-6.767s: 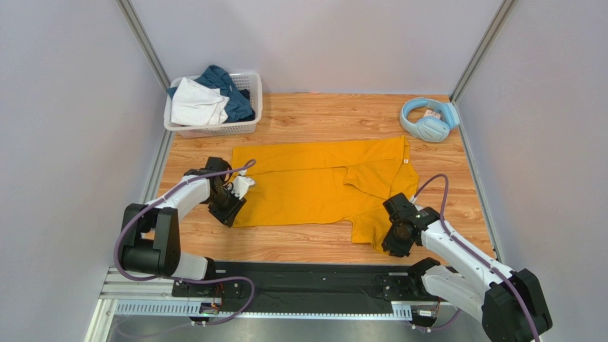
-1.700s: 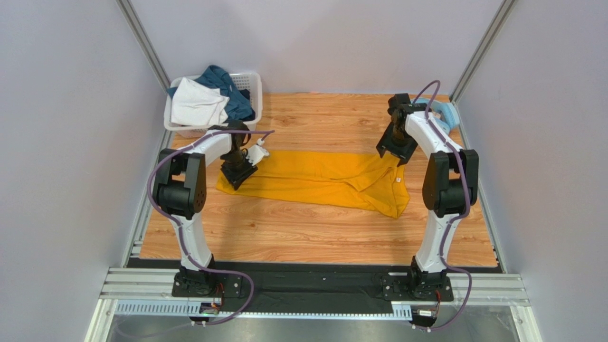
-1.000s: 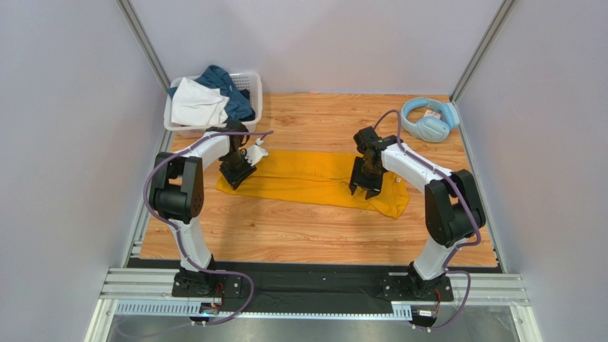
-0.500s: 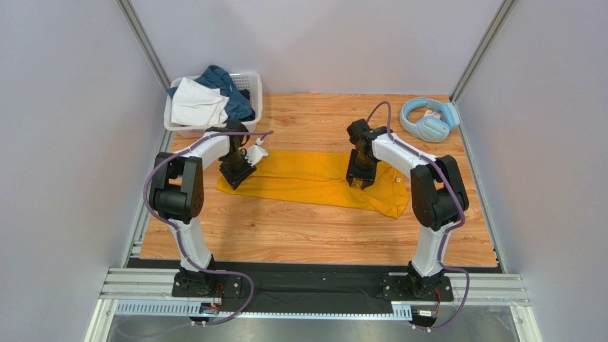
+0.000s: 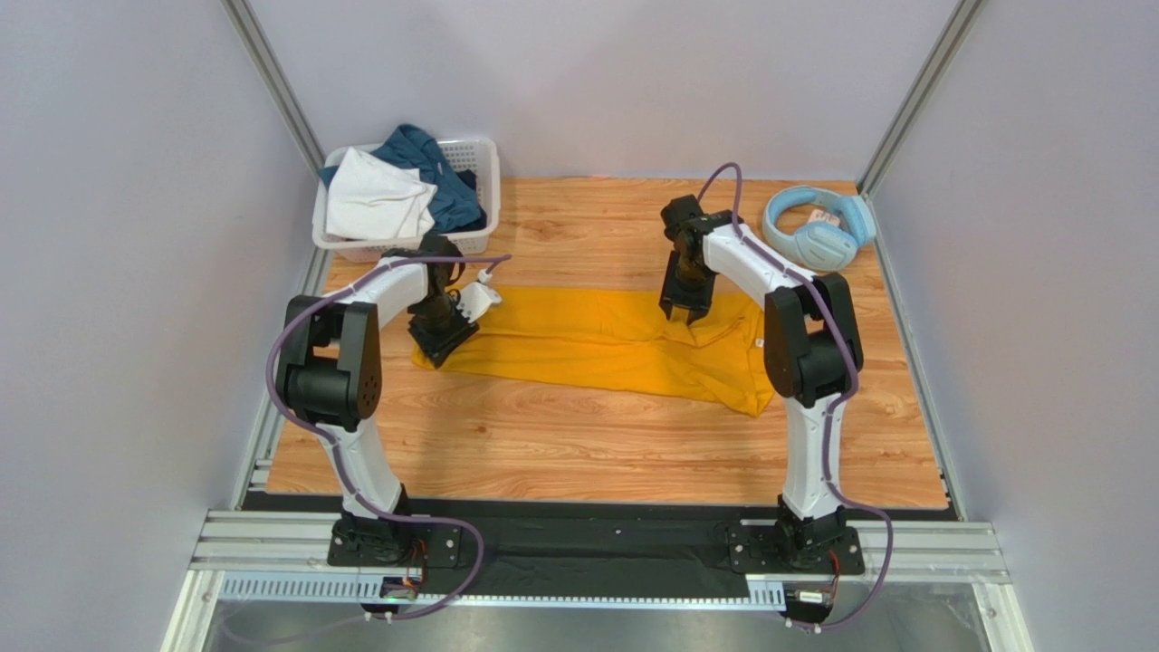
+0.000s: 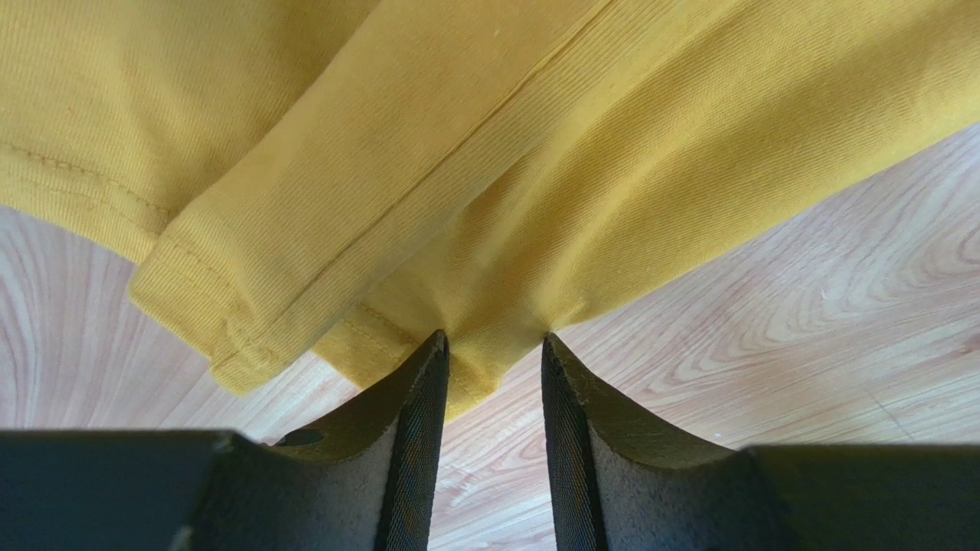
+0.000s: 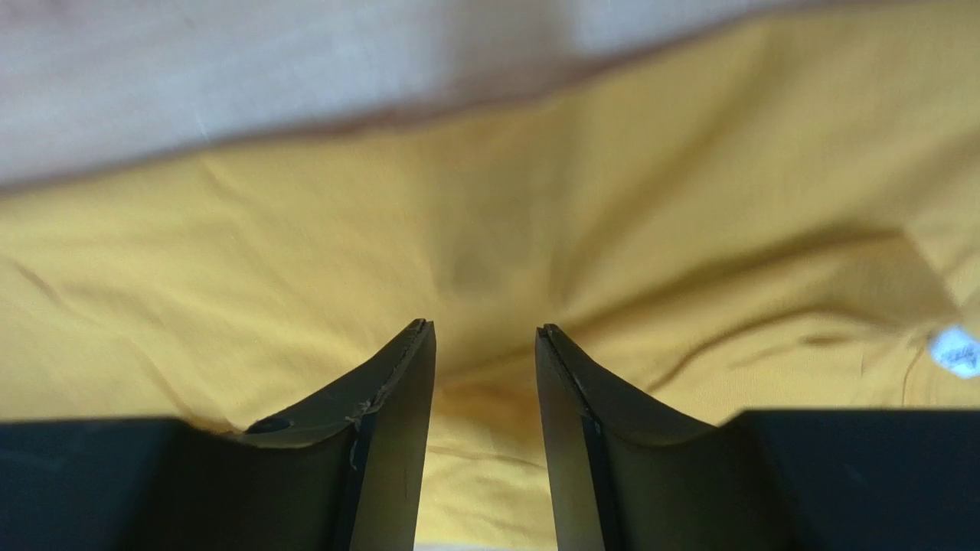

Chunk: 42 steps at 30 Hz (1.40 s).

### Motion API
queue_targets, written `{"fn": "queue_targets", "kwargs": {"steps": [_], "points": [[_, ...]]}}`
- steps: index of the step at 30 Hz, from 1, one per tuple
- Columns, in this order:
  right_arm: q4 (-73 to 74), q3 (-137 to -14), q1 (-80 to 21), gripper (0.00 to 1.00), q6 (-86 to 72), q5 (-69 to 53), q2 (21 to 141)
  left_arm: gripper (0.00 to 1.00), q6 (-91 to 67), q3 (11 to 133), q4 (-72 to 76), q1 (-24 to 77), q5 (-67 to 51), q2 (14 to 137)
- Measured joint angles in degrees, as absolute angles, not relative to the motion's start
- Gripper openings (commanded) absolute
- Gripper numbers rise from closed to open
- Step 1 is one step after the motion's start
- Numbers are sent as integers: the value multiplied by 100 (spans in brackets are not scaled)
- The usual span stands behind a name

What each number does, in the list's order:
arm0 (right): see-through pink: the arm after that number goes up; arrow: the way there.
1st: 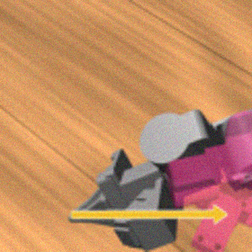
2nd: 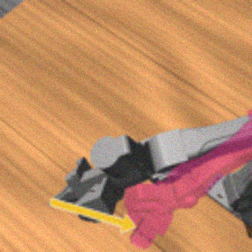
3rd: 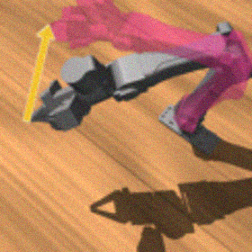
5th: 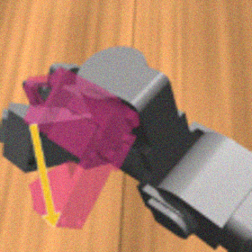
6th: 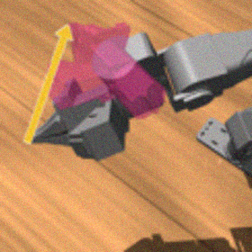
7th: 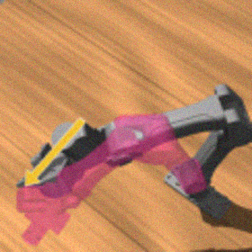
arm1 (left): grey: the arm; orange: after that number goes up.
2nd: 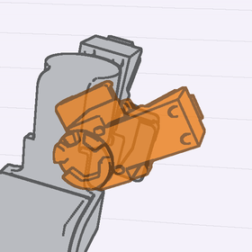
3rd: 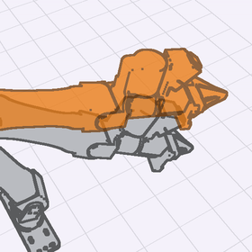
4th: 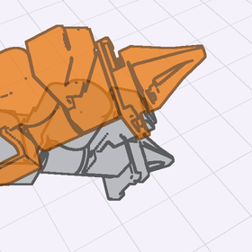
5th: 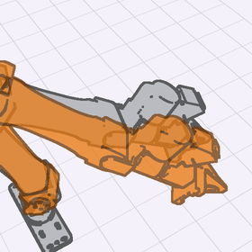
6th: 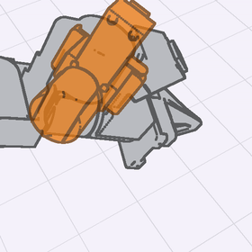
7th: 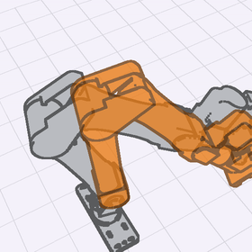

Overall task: Fold and stack the t-shirts
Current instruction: Fold the tshirt

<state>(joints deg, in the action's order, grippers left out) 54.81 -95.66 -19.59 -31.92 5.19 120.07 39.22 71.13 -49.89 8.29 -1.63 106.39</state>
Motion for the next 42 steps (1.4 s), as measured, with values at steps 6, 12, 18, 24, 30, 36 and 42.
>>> {"fn": "queue_targets", "kwargs": {"steps": [6,12,18,24,30,36,42], "points": [[5675,-10881,-1831,46,-2985,596,12722,42,3940,7052,-4991,810,-163,10584],[5996,-12001,-1817,47,-2875,655,12986,42,3953,7048,-4989,808,-161,10551],[6042,-10967,-1820,42,-2899,506,11926,41,3953,7024,-4987,803,-163,10551],[5922,-9288,-1831,36,-2915,388,10506,41,3953,7024,-4989,803,-165,10551],[5677,-8591,-1831,39,-2886,137,10558,41,3953,7026,-4991,803,-165,10551],[5415,-8512,-1831,39,-2794,-185,10750,41,3953,7026,-4995,803,-165,10551],[5245,-8525,-1831,38,-2703,-360,10849,41,3953,7057,-5011,803,-165,10551]]}}
